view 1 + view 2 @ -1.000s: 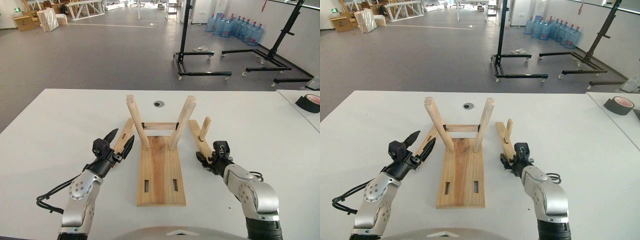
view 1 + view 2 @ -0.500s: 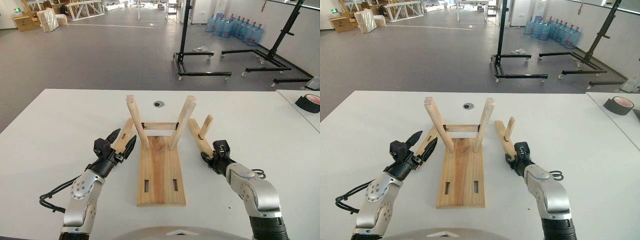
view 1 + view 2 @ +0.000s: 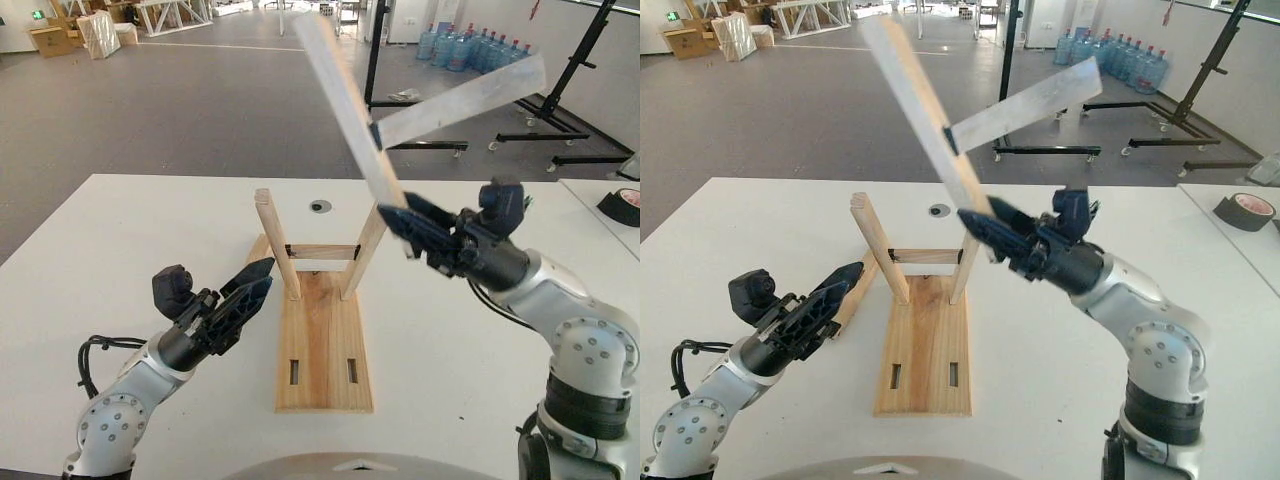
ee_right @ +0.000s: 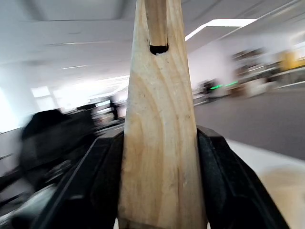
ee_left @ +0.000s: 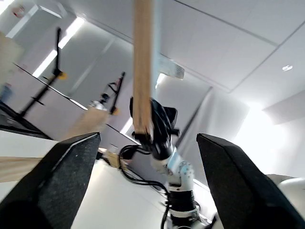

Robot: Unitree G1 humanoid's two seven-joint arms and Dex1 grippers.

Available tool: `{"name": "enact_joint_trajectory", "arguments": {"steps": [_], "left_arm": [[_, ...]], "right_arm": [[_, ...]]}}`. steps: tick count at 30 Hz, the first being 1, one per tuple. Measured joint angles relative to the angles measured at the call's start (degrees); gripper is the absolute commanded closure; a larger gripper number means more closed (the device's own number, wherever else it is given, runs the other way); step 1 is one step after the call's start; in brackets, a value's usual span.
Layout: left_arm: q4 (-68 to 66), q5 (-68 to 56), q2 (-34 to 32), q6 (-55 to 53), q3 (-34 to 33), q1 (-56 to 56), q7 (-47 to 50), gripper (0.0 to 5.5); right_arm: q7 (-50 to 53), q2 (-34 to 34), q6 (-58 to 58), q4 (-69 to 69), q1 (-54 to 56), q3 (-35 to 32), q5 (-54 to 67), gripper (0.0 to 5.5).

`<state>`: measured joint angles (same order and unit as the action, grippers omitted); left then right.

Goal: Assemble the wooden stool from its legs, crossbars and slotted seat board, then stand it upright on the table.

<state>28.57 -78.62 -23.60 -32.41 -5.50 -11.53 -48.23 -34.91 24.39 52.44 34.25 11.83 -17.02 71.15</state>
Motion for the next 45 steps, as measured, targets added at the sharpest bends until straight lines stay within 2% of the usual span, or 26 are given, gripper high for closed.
{"name": "enact_joint_trajectory", "arguments": {"steps": [2,6,15,16,28,38,39,45], "left_arm": [[0.3,-2.7,-0.5,-2.2,-0.1,0.5,0.3,1.82],[1.6,-5.3,-0.5,-3.3,-1.1,1.2,1.6,1.82],[2.4,-5.4,-0.5,-3.3,-2.6,2.7,4.2,1.82],[2.4,-5.4,-0.5,-3.3,-2.7,2.7,4.3,1.82],[1.1,-5.6,0.1,-3.3,-4.4,2.7,3.9,3.49],[0.5,-1.9,1.1,-2.6,-4.1,2.7,2.7,3.49],[0.4,-1.4,1.2,-2.4,-4.0,2.7,2.3,3.49],[0.4,0.8,0.5,-2.1,-5.3,2.6,1.4,3.50]], "right_arm": [[-0.5,1.0,2.2,2.1,-3.6,3.0,7.2,3.47],[-1.1,1.6,3.0,2.4,-9.4,8.6,8.1,3.47],[-7.6,4.4,-0.8,2.2,-16.2,17.3,-2.8,3.47],[-8.4,4.9,-1.4,2.1,-16.6,17.7,-3.7,3.47],[-15.4,6.2,-5.3,-0.6,-19.0,19.4,-7.5,3.47],[-16.4,6.7,-7.5,-0.9,-19.1,19.9,-10.3,3.47],[-16.4,7.0,-7.5,-0.9,-19.1,19.9,-10.3,3.10],[-13.7,8.9,-3.3,-2.1,-18.7,18.6,-6.9,2.03]]}}
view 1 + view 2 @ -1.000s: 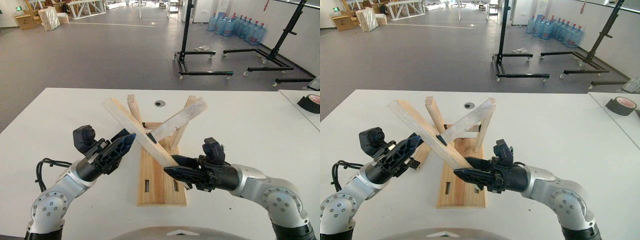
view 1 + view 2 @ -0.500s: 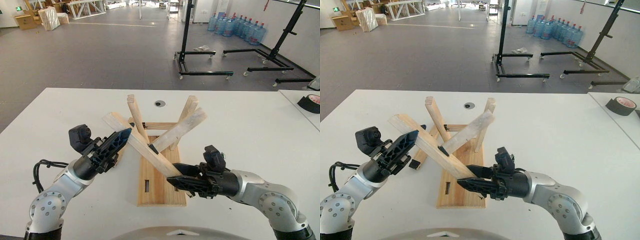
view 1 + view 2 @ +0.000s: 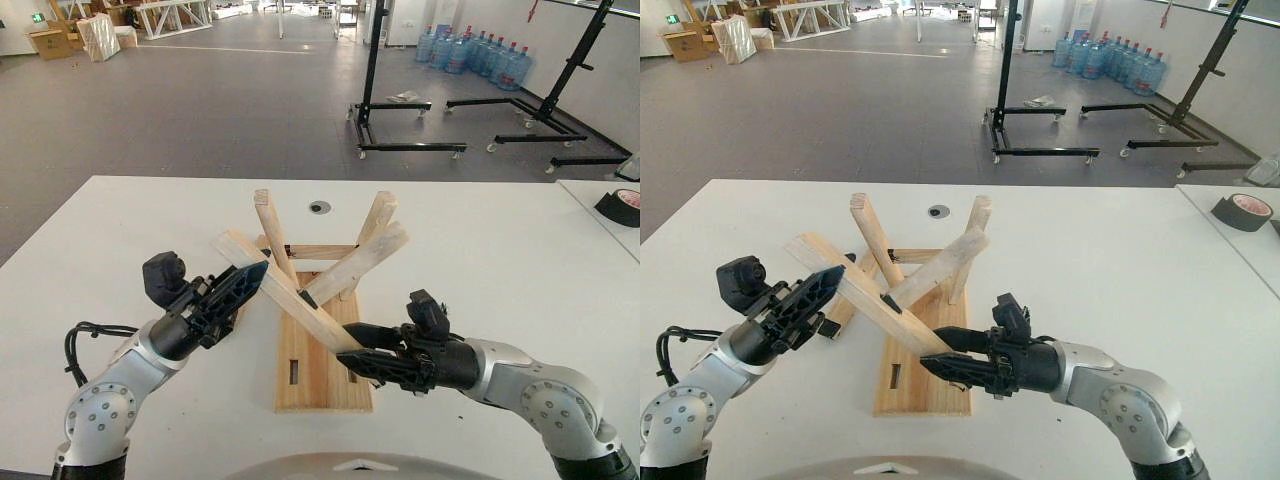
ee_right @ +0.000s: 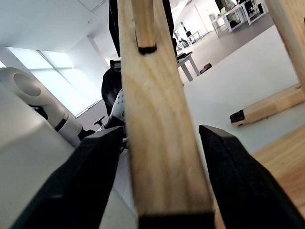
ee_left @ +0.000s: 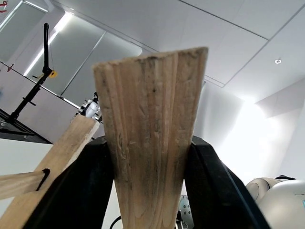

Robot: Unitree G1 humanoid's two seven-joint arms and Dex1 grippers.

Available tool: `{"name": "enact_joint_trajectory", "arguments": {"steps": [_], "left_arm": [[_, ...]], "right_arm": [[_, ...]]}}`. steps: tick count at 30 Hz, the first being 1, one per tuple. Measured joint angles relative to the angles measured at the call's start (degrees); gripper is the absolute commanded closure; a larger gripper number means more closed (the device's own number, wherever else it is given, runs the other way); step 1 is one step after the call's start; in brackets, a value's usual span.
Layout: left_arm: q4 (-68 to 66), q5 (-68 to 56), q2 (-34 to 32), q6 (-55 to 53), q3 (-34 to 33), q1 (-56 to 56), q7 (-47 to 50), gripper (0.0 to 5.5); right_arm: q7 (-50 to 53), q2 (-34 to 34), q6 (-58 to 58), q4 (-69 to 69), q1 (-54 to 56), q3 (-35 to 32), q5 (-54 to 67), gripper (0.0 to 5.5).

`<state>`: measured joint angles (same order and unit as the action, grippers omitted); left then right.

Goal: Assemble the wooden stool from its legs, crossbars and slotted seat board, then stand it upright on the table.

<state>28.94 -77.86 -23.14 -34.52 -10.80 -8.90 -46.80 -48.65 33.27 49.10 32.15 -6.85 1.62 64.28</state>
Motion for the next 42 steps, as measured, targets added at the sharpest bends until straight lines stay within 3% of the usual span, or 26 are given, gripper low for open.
{"name": "enact_joint_trajectory", "arguments": {"steps": [7,12,21,27,33,37,42], "left_arm": [[-1.2,3.0,-6.3,-0.2,-4.1,3.2,-2.7,3.50],[-1.0,11.3,-13.1,-0.1,-3.3,2.9,-10.5,3.50],[-6.3,15.9,-18.5,-1.2,-1.9,9.5,-17.9,3.50],[-7.6,20.2,-18.4,-0.2,0.8,10.0,-20.1,3.50],[-8.8,22.5,-18.4,2.5,2.6,11.4,-21.8,3.50],[-9.0,22.8,-18.4,2.7,3.2,12.0,-22.4,3.50],[-9.3,24.4,-18.4,3.7,4.4,13.2,-22.9,3.50]], "right_arm": [[-2.8,8.0,1.6,-2.3,-3.5,-7.5,0.8,0.74],[-1.7,8.4,-1.2,-8.1,-2.6,-12.9,-1.6,0.68],[-1.9,7.4,-2.3,-11.0,-2.7,-12.4,-5.9,0.68],[-2.5,7.3,-3.4,-8.7,-2.0,-6.3,-11.7,0.68],[-0.6,4.2,-13.2,-7.9,-0.3,5.8,-27.6,0.68],[-3.6,6.4,-20.5,-8.8,-0.7,14.4,-38.7,0.68],[-4.6,6.9,-27.9,-12.8,0.3,17.1,-44.7,0.68]]}}
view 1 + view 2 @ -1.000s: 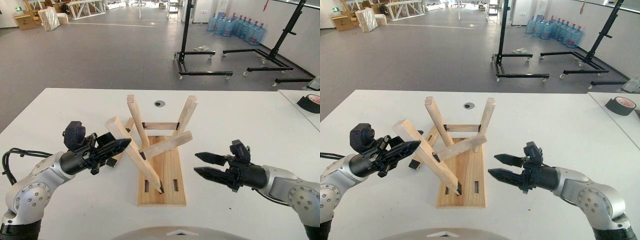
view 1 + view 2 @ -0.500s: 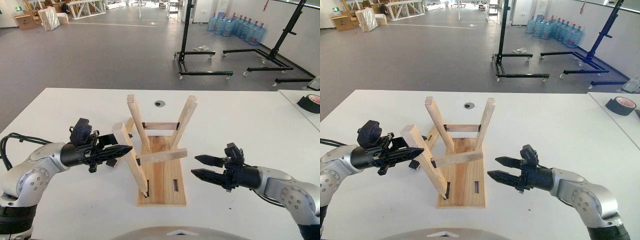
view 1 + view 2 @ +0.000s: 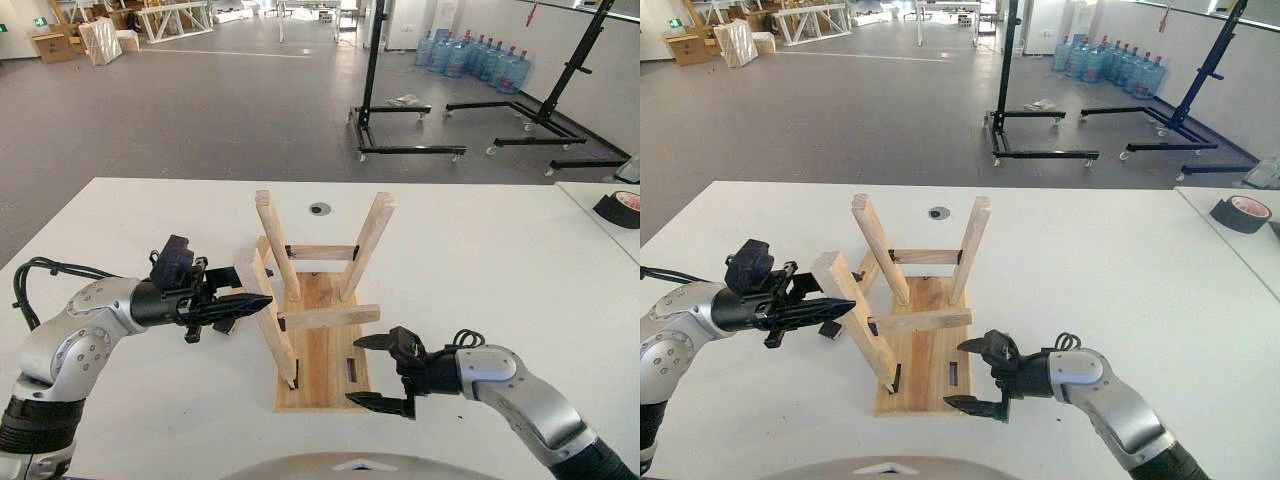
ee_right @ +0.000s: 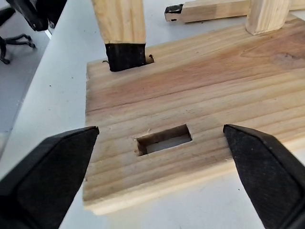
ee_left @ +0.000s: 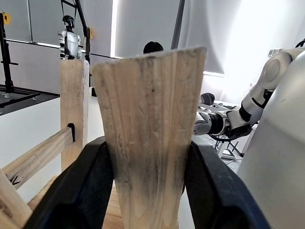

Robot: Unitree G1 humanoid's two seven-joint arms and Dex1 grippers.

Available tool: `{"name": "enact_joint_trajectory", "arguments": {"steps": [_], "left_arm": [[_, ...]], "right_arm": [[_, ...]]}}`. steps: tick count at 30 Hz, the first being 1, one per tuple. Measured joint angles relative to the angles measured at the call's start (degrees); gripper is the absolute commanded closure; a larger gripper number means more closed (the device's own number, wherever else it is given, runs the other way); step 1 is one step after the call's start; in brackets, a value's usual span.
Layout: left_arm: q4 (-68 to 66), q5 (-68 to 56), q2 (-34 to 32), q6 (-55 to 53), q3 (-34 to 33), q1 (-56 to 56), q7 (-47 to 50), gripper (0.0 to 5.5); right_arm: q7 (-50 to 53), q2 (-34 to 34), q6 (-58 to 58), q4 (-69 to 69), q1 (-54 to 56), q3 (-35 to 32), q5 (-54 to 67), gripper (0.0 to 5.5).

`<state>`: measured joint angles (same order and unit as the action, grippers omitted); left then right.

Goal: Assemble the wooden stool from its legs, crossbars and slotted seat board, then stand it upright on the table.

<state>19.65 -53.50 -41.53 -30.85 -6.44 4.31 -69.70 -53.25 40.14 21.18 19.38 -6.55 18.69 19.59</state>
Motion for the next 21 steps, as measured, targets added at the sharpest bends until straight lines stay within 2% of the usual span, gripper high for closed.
{"name": "enact_joint_trajectory", "arguments": {"steps": [8,16,21], "left_arm": [[-0.3,2.9,0.1,2.1,2.6,2.0,-0.5,3.50],[-3.2,6.7,0.0,12.3,6.6,2.5,-3.9,3.50],[-0.9,7.4,-0.5,19.9,7.3,-2.8,-4.5,3.50]], "right_arm": [[1.3,0.1,4.2,2.1,0.5,0.8,-0.3,0.68],[2.3,-0.5,6.1,4.8,-2.0,0.0,2.4,0.68],[3.1,-0.8,5.3,4.8,-2.4,-0.2,2.4,0.68]]}}
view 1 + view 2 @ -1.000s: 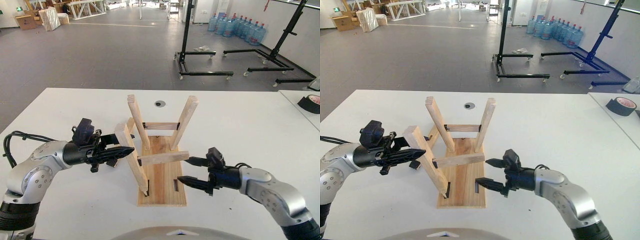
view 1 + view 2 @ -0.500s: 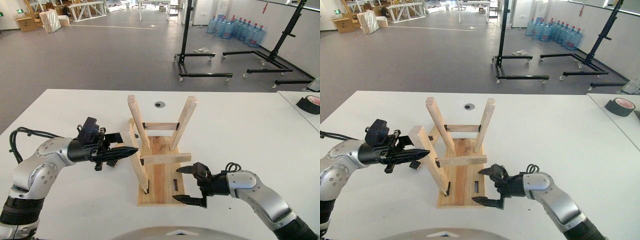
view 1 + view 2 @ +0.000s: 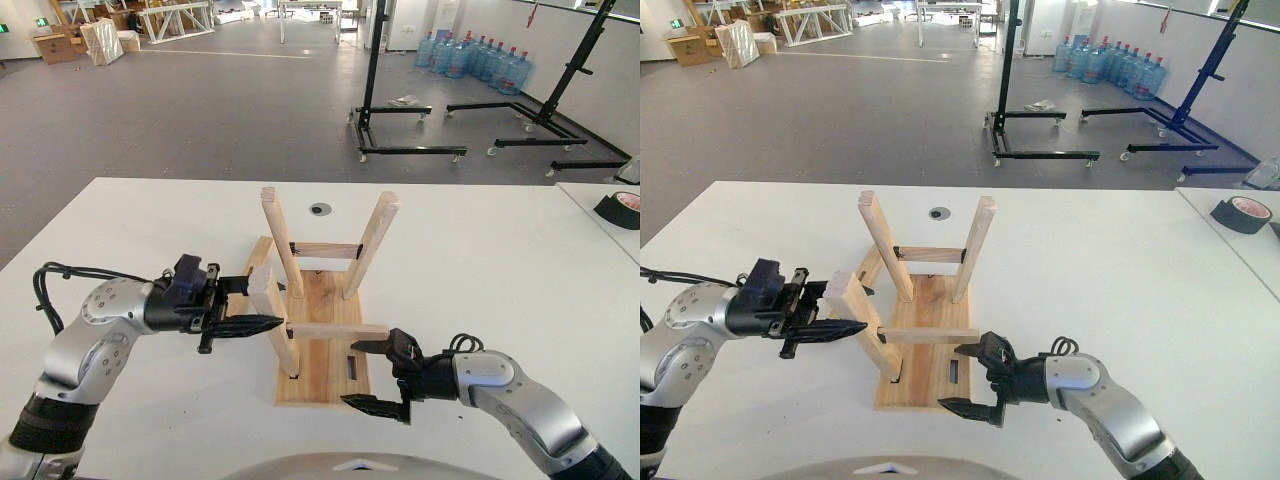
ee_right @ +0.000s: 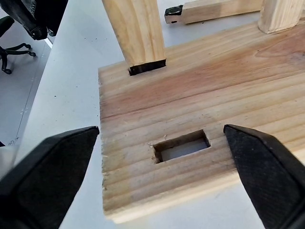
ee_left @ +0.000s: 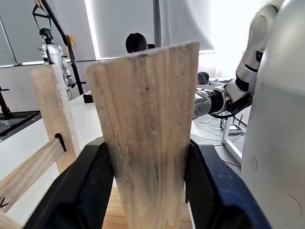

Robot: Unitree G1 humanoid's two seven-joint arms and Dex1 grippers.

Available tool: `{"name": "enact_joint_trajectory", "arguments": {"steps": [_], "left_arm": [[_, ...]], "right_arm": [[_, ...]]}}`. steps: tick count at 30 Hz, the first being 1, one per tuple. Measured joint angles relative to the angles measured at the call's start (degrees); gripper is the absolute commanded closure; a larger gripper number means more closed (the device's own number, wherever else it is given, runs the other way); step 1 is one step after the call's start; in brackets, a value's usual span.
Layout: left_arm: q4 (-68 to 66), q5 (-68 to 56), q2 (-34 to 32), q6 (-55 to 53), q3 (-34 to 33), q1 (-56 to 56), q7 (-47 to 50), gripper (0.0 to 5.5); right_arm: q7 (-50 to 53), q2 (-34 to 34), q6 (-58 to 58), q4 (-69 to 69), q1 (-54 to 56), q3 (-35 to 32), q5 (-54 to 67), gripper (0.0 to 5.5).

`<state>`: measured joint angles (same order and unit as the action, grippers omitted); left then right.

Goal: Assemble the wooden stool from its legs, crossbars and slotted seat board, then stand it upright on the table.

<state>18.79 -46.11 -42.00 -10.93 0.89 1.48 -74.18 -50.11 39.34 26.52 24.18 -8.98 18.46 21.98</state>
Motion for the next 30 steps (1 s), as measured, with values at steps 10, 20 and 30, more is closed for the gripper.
{"name": "enact_joint_trajectory", "arguments": {"steps": [10,20,30], "left_arm": [[2.9,0.4,-3.7,10.3,1.9,-5.2,0.6,3.50],[0.7,2.5,-8.0,16.8,5.0,-4.0,1.3,3.50],[-2.9,21.2,-12.1,3.7,10.6,-4.5,8.9,1.96]], "right_arm": [[1.3,-0.9,-1.8,-0.1,-1.6,-0.6,0.5,0.68],[3.7,-3.6,-1.7,-0.3,-2.9,-1.3,0.7,0.68],[4.1,-5.4,-2.1,-2.0,-2.4,-0.4,0.5,0.68]]}}
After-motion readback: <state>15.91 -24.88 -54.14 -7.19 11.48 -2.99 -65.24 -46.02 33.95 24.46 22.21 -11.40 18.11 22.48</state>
